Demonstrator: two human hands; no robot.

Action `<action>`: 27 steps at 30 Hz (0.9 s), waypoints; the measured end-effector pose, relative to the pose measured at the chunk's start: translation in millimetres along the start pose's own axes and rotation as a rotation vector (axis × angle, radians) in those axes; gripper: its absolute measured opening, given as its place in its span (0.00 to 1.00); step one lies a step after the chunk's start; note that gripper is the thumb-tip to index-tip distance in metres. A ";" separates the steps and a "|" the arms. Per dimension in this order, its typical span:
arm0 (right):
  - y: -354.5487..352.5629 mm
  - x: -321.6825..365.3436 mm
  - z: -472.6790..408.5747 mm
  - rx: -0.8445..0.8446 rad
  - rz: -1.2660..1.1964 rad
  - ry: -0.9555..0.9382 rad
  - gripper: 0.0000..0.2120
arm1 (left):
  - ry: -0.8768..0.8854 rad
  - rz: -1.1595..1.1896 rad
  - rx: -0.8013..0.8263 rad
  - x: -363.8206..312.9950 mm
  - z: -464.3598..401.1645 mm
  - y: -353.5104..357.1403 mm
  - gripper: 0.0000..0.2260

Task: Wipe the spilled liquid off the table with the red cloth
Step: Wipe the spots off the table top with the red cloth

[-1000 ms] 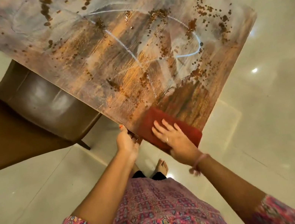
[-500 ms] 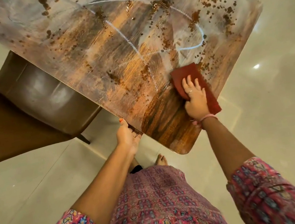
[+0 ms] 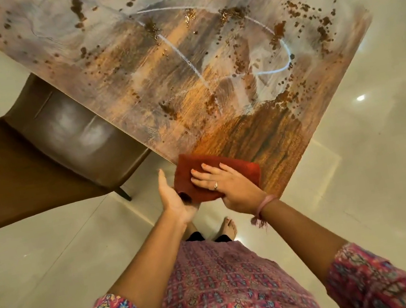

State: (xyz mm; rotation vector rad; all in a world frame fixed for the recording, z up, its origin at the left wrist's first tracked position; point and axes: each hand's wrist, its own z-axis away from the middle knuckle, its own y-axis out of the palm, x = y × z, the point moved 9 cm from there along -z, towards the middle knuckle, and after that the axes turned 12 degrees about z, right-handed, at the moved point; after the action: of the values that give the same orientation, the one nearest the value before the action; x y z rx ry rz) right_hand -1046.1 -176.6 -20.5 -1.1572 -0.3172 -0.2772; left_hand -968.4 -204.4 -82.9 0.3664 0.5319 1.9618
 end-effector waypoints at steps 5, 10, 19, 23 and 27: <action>-38.5 -11.1 -71.2 -0.051 0.056 0.040 0.41 | 0.033 0.075 -0.041 2.9 -3.7 -7.0 0.36; -46.2 -5.5 -93.9 -0.133 0.173 0.101 0.38 | 0.060 0.087 -0.058 -0.1 -6.9 -6.6 0.35; -8.2 -21.3 -2.3 -0.058 0.108 0.020 0.44 | 0.325 0.023 -0.262 -54.9 -4.9 -1.8 0.20; -65.7 -93.0 -50.7 -0.093 0.107 0.212 0.45 | 0.428 -0.061 -0.321 -66.5 5.9 -9.3 0.10; -103.6 -139.5 -88.6 -0.143 0.121 0.493 0.40 | 0.457 -0.114 -0.345 -63.6 13.1 -14.3 0.08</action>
State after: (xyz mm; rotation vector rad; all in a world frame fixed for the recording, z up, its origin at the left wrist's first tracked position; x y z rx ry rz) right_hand -1204.4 -290.4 -18.7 -1.2014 0.2081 -0.4717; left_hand -924.0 -253.8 -80.5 -0.3301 0.4741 1.9824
